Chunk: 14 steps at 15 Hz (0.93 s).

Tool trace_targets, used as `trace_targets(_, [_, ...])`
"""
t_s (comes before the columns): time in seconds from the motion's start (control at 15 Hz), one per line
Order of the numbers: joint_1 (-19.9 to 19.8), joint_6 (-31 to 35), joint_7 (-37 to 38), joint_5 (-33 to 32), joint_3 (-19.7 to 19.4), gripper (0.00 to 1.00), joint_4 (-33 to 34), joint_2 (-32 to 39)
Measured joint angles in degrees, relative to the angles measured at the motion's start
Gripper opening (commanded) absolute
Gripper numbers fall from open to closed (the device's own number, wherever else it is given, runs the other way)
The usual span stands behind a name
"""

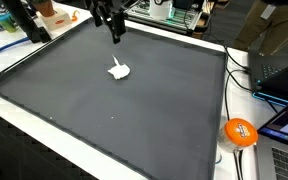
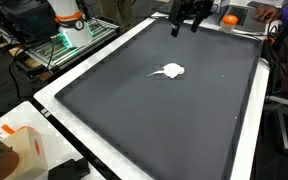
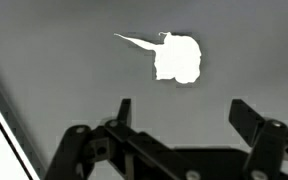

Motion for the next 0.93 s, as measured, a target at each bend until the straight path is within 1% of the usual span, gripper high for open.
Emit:
trace_targets(0.27, [-1.09, -5.01, -10.59, 7.17, -0.01, 1.00, 8.50, 6.06])
trace_targets(0.4, [-1.71, -7.86, -14.52, 7.50, -0.16, 1.00, 12.17, 8.74])
trace_targets(0.6, [-2.46, -10.43, -19.52, 7.50, -0.60, 1.00, 16.22, 12.33])
trace_targets(0.93, [-3.06, -13.42, -24.20, 8.16, -0.58, 1.00, 22.77, 17.81])
